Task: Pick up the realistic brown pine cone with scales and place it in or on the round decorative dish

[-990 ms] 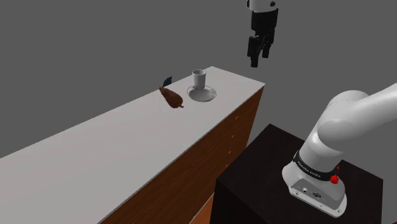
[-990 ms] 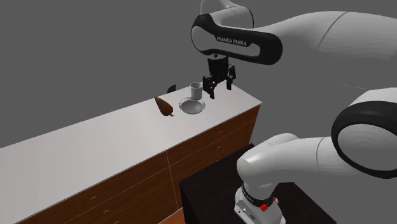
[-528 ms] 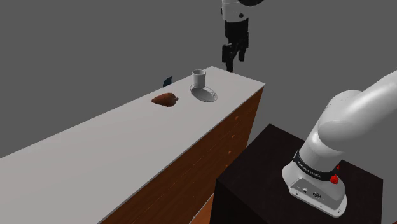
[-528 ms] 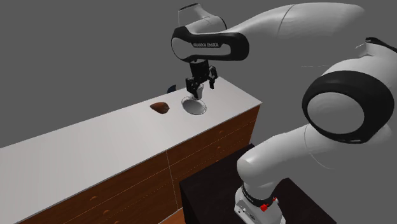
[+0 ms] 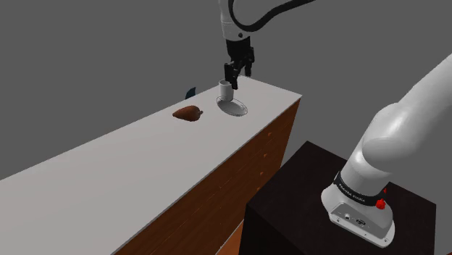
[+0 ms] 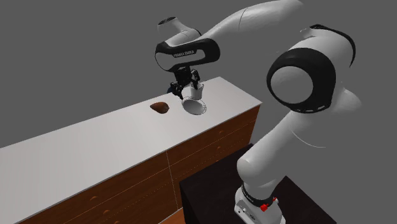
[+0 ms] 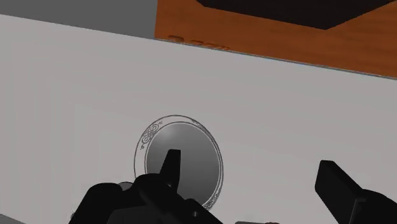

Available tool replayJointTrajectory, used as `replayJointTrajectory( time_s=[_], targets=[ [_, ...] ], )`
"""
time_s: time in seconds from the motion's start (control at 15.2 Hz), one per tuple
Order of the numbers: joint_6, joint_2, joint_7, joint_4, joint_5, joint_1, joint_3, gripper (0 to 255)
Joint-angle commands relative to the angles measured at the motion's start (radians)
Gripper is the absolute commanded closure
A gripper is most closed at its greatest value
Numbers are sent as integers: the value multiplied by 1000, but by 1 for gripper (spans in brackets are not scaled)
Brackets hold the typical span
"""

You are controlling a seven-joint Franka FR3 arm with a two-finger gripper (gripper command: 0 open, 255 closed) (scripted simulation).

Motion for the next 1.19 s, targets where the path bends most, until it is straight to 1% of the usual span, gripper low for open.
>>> replayJointTrajectory(
  time_s=[0.0, 0.26, 0.53, 0.79, 1.06, 1.12],
  targets=[
    [25, 81, 30, 59, -31, 2, 22, 0],
    [61, 228, 86, 170, -103, 13, 54, 0],
    [73, 380, 137, 303, -185, 36, 73, 0],
    [64, 536, 177, 461, -268, 75, 78, 0],
    [37, 697, 197, 644, -342, 128, 69, 0],
    [48, 699, 199, 636, -344, 126, 67, 0]
  ],
)
